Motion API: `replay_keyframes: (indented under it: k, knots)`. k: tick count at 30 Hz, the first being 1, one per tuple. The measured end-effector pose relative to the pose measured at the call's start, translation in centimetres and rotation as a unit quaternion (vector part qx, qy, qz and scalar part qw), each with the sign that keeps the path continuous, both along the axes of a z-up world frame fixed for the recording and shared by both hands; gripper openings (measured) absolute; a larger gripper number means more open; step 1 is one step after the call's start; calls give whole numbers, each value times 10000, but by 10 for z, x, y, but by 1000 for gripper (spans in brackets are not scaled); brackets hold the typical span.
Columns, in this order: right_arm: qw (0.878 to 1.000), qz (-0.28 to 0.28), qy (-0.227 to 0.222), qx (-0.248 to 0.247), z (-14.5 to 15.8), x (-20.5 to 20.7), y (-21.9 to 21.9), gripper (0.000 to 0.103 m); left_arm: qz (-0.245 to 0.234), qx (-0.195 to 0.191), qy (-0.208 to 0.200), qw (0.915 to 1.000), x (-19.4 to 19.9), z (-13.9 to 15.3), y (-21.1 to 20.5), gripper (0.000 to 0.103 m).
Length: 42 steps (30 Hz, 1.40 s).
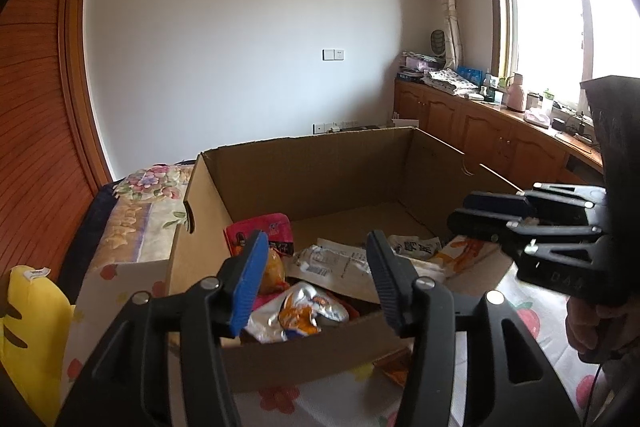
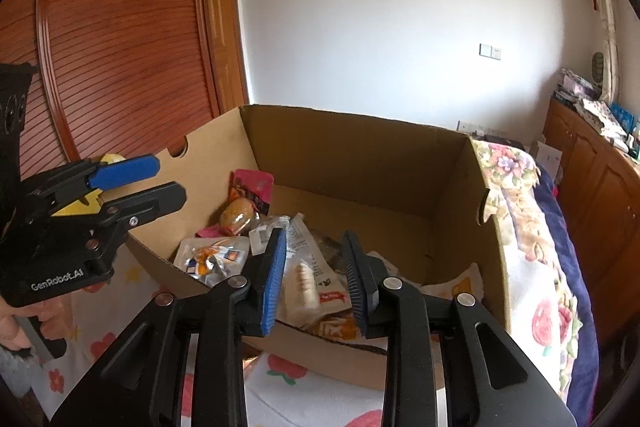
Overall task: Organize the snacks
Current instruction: 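Open both tools to drop the packets into the box and withdraw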
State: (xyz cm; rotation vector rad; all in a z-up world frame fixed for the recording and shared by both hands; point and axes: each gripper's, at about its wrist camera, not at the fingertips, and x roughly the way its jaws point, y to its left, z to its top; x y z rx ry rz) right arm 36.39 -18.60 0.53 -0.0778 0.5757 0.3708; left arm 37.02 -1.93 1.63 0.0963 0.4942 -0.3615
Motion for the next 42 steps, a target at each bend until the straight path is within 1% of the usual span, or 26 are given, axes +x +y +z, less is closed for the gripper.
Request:
replay_keyframes:
  k: [5,10,14,18,21,24,31,40,42]
  knots:
    - [9998,96,-188,69,17,-29,-4,28,-34,42,-25,10000,-21,3,2,52]
    - [9995,221,-214,73,31,-54,-2,29,-75,33,-81,9999,-45,7,3,52]
    - [9995,267,-170,36,34,-69,3,29,-106,27,-45,9999,-60,5,6,52]
    - [9994,293,-164,-22,38,-83,9,30,-87,115,-43,9999,-78,0,8,52]
    - [9995,292,-147,-42,38,-92,11,31,-119,138,39,9998,-90,-9,10,53]
    - [9995,296,-50,-68,33,-98,14,31,-113,142,163,9997,-102,-22,11,53]
    - [9992,327,184,-132,15,-103,23,32,-109,103,472,9988,-115,-50,12,53]
    - [9969,421,641,-182,-17,-87,32,32,62,58,678,9977,-117,-67,19,53]
    - [9968,387,674,-200,-24,-83,33,32,96,-34,766,9970,-116,-69,21,53]
